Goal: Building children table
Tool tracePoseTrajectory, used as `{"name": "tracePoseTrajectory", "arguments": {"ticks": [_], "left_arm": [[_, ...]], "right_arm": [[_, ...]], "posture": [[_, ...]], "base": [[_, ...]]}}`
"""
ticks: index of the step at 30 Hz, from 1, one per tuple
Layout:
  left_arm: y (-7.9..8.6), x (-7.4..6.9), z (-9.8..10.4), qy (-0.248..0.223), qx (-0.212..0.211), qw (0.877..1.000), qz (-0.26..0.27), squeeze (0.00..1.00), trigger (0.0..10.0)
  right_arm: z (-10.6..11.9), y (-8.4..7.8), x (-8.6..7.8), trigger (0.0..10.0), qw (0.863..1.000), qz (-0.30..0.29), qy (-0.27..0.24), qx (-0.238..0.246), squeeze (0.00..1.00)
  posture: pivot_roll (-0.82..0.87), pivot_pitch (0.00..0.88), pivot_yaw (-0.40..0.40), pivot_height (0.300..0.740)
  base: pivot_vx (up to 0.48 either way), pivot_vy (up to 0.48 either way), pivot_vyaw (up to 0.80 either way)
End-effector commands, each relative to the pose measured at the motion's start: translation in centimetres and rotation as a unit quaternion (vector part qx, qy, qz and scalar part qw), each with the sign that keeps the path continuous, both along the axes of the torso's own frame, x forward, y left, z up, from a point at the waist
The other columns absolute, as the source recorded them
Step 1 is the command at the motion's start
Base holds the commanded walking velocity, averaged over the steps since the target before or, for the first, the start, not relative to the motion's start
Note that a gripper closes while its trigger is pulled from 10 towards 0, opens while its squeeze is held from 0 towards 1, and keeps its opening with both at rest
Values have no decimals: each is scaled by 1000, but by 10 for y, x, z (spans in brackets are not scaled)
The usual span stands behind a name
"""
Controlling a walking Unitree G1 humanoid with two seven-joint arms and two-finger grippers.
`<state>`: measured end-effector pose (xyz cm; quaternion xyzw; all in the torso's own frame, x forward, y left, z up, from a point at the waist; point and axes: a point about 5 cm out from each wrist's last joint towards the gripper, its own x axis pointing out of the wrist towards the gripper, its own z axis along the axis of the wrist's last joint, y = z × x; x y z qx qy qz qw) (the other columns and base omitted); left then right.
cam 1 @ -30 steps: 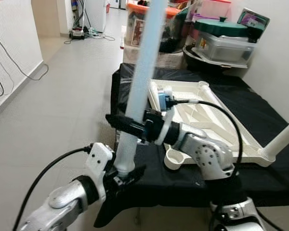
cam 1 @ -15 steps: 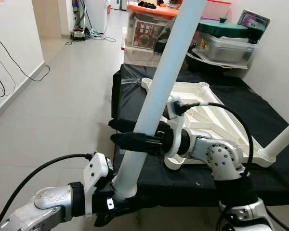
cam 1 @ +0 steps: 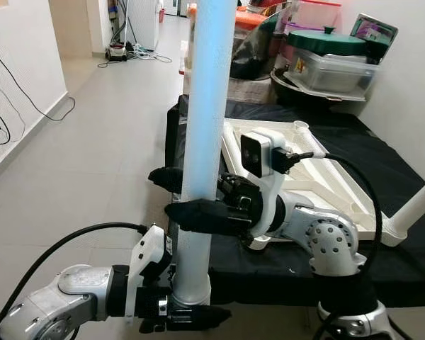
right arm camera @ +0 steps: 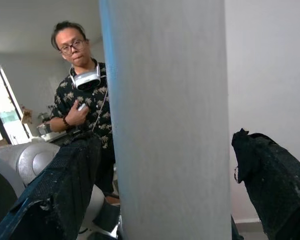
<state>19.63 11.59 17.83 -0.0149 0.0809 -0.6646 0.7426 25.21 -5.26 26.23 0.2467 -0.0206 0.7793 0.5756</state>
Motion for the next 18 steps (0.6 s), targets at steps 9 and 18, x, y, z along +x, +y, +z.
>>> {"name": "tracePoseTrajectory", "arguments": {"ticks": [9, 18], "left_arm": [[-4, -7, -2, 3, 18, 999, -39, 0, 10000], [1, -8, -3, 8, 28, 999, -40, 0, 10000]], "right_arm": [[-17, 3, -9, 0, 997, 6, -46, -56, 0], [-17, 1, -8, 0, 997, 10, -50, -56, 0]], "posture": [[113, 0, -136, 740], [116, 0, -137, 740]], "base": [[0, 0, 0], [0, 0, 0]]}}
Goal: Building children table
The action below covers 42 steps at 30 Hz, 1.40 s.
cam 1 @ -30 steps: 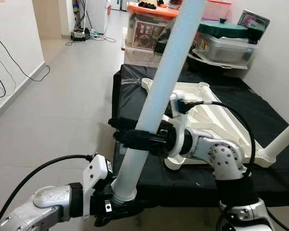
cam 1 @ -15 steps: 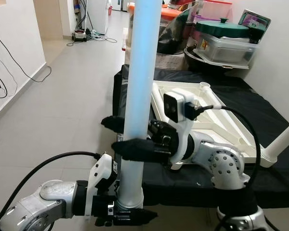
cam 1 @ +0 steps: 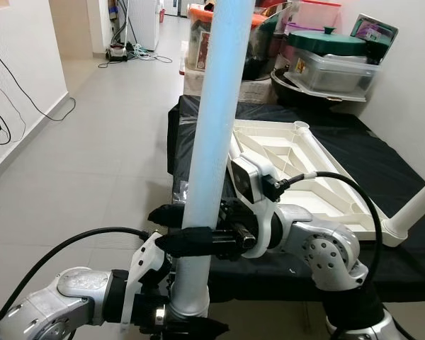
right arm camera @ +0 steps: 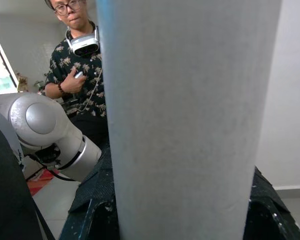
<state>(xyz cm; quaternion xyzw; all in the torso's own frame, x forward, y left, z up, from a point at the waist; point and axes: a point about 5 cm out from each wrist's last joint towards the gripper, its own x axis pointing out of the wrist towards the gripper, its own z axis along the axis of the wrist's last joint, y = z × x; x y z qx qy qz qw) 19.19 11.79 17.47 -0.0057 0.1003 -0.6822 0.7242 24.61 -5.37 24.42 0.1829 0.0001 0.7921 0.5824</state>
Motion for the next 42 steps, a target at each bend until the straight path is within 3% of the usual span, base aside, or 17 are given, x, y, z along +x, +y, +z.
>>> {"name": "tracePoseTrajectory", "arguments": {"ticks": [1, 13, 14, 18, 22, 24, 26, 32, 33, 34, 35, 36, 37, 38, 40, 41, 42], "left_arm": [[-1, -3, 0, -2, 11, 1000, -14, 0, 10000], [2, -3, -1, -7, 17, 1000, -12, 0, 10000], [4, 3, 1, -17, 5, 1000, 14, 1000, 10000], [4, 3, 1, -17, 5, 1000, 14, 1000, 10000], [15, 14, 8, -31, -26, 997, 73, 1000, 10000], [24, 16, 14, -34, -35, 994, 100, 1000, 10000], [43, 16, 24, -52, -41, 986, 153, 1000, 10000], [54, 16, 29, -72, -40, 977, 195, 1000, 10000], [62, 16, 30, -86, -41, 968, 232, 0, 10000], [62, 16, 30, -86, -41, 968, 232, 0, 10000], [69, 19, 30, -97, -41, 955, 276, 0, 10000], [69, 19, 30, -97, -41, 955, 276, 0, 10000], [75, 20, 28, -107, -34, 945, 308, 0, 10000], [84, 28, 23, -121, -12, 923, 364, 0, 10000], [84, 28, 23, -121, -12, 923, 364, 0, 10000], [89, 33, 19, -130, 4, 908, 398, 0, 10000], [89, 33, 19, -130, 4, 908, 398, 0, 10000]], "right_arm": [[1, 2, -2, 0, 1000, 5, -10, 0, 0], [1, 0, -1, 0, 1000, 0, -9, 5, 0], [1, -1, 1, 0, 1000, -10, -7, 6, 0], [1, -1, 1, 0, 1000, -10, -7, 6, 0], [1, -5, 7, 0, 999, -40, -5, 14, 0], [2, -10, 15, 0, 997, -69, -2, 17, 0], [1, -23, 35, 0, 988, -155, 6, 20, 0], [0, -34, 49, 0, 976, -215, 12, 24, 0], [0, -46, 60, 0, 964, -262, 19, 30, 0], [0, -46, 60, 0, 964, -262, 19, 30, 0], [0, -58, 72, 0, 947, -318, 27, 33, 0], [0, -58, 72, 0, 947, -318, 27, 33, 0], [-1, -68, 82, 0, 928, -369, 36, 29, 0], [-5, -76, 99, 0, 886, -461, 51, -1, 0], [-5, -76, 99, 0, 886, -461, 51, -1, 0], [-7, -81, 110, 0, 853, -519, 59, -23, 0], [-7, -81, 110, 0, 853, -519, 59, -23, 0]], "posture": [[116, 0, -137, 740], [113, 0, -129, 740], [113, 0, -127, 740], [113, 0, -127, 740], [112, 0, -124, 740], [120, 0, -127, 740], [124, 0, -127, 740], [125, 0, -126, 740], [129, 0, -132, 740], [129, 0, -132, 740], [130, 0, -132, 740], [130, 0, -132, 740], [131, 0, -131, 740], [130, 0, -128, 740], [130, 0, -128, 740], [131, 0, -128, 740], [131, 0, -128, 740]], "base": [[0, 0, 0], [0, 0, 0], [0, 0, 0], [0, 0, 0], [0, 0, 0], [0, 0, 0], [0, 0, 0], [0, 0, 0], [0, 0, 0], [0, 0, 0], [0, 0, 0], [0, 0, 0], [0, 0, 0], [0, 0, 0], [0, 0, 0], [0, 0, 0], [0, 0, 0]]}}
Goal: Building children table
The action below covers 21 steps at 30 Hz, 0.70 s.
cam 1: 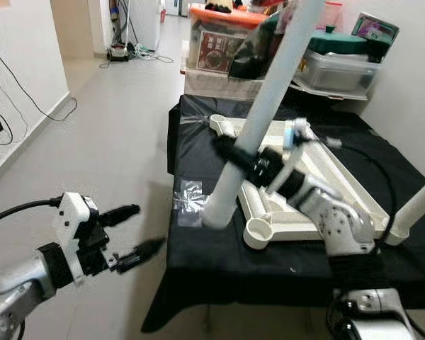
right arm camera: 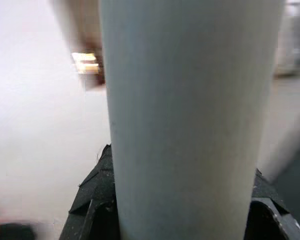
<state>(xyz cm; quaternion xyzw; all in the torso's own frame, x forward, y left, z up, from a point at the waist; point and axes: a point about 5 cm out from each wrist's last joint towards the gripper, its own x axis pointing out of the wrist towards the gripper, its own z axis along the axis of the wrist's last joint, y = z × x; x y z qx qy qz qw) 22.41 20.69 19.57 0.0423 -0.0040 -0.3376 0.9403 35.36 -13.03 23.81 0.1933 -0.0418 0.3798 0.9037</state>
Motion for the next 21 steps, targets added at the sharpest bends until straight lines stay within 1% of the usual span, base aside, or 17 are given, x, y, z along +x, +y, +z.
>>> {"name": "tracePoseTrajectory", "arguments": {"ticks": [1, 3, 4, 5, 6, 7, 8, 9, 10, 11, 12, 13, 15, 16, 17, 20, 21], "left_arm": [[12, 13, -8, -11, 26, 995, 94, 0, 10000], [15, 17, -10, -13, 36, 991, 126, 0, 10000], [16, 18, -10, -12, 37, 991, 129, 0, 10000], [16, 20, -11, -15, 50, 989, 135, 0, 10000], [16, 20, -11, -15, 50, 989, 135, 0, 10000], [16, 22, -11, -18, 59, 988, 141, 0, 10000], [14, 25, -11, -23, 62, 988, 139, 0, 10000], [9, 26, -8, -27, 54, 990, 126, 0, 10000], [9, 26, -8, -27, 54, 990, 126, 0, 10000], [4, 27, -7, -25, 42, 993, 106, 0, 10000], [4, 27, -7, -25, 42, 993, 106, 0, 10000], [-1, 27, -6, -24, 34, 996, 84, 0, 10000], [-1, 27, -6, -24, 34, 996, 84, 0, 10000], [-6, 25, -6, -19, 28, 997, 65, 0, 10000], [-7, 23, -8, -15, 28, 998, 61, 0, 10000], [-7, 23, -8, -15, 28, 998, 61, 0, 10000], [-4, 21, -11, -10, 30, 997, 66, 0, 10000]], "right_arm": [[-3, -10, 14, 0, 990, -139, 32, -2, 0], [-2, -10, 16, 0, 983, -180, 39, 3, 0], [-2, -10, 17, 0, 982, -185, 38, 2, 0], [0, -5, 15, 0, 983, -182, 37, 11, 0], [0, -5, 15, 0, 983, -182, 37, 11, 0], [2, -1, 15, 0, 983, -181, 37, 18, 0], [4, 4, 14, 0, 983, -182, 32, 19, 0], [5, 10, 13, 0, 982, -183, 31, 24, 0], [5, 10, 13, 0, 982, -183, 31, 24, 0], [6, 16, 13, 0, 982, -183, 30, 30, 0], [6, 16, 13, 0, 982, -183, 30, 30, 0], [7, 21, 12, 0, 982, -181, 29, 36, 0], [7, 21, 12, 0, 982, -181, 29, 36, 0], [9, 26, 12, 0, 983, -175, 28, 44, 0], [12, 29, 12, 0, 984, -171, 24, 52, 0], [12, 29, 12, 0, 984, -171, 24, 52, 0], [14, 29, 12, 0, 984, -168, 19, 58, 0]], "posture": [[133, 0, -124, 740], [133, 0, -124, 740], [133, 0, -124, 740], [130, 0, -118, 740], [130, 0, -118, 740], [130, 0, -118, 740], [123, 0, -113, 740], [120, 0, -109, 740], [120, 0, -109, 740], [119, 0, -106, 740], [119, 0, -106, 740], [119, 0, -106, 740], [119, 0, -106, 740], [117, 0, -105, 740], [116, 0, -104, 740], [116, 0, -104, 740], [119, 0, -109, 740]], "base": [[0, 0, 0], [0, 0, 0], [0, 0, 0], [0, 0, 0], [0, 0, 0], [0, 0, 0], [0, 0, 0], [0, 0, 0], [0, 0, 0], [0, 0, 0], [0, 0, 0], [0, 0, 0], [0, 0, 0], [0, 0, 0], [0, 0, 0], [0, 0, 0], [0, 0, 0]]}}
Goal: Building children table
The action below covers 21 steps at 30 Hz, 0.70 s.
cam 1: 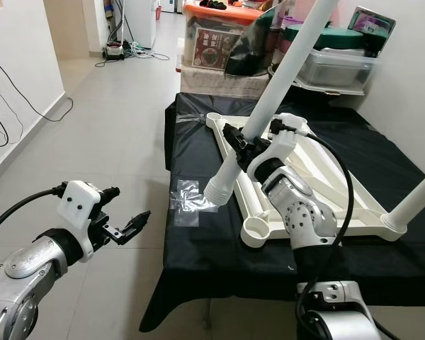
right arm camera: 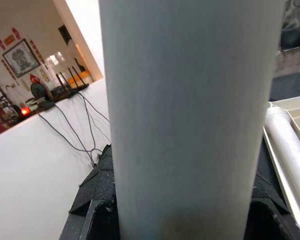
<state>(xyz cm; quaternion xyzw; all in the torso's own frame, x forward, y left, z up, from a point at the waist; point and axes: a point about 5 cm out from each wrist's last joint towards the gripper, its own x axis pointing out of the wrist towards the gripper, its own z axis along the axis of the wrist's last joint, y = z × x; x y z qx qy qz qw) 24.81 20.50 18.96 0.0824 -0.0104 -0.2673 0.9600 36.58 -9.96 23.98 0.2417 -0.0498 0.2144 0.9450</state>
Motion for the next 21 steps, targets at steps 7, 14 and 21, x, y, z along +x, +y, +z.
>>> {"name": "tracePoseTrajectory", "arguments": {"ticks": [7, 14, 21], "left_arm": [[11, -10, -18, 23, 7, 999, 49, 0, 10000], [23, -10, -28, 27, 9, 992, 121, 0, 10000], [23, -12, -32, 29, -10, 989, 148, 0, 10000]], "right_arm": [[14, -11, 2, 0, 999, -16, -44, -6, 0], [10, -26, -6, 0, 984, 51, -110, -132, 0], [-6, -28, -18, 0, 969, 77, -122, -203, 0]], "posture": [[129, 0, -120, 740], [132, 0, -135, 740], [129, 0, -142, 740]], "base": [[0, 0, 0], [0, 0, 0], [0, 0, 0]]}}
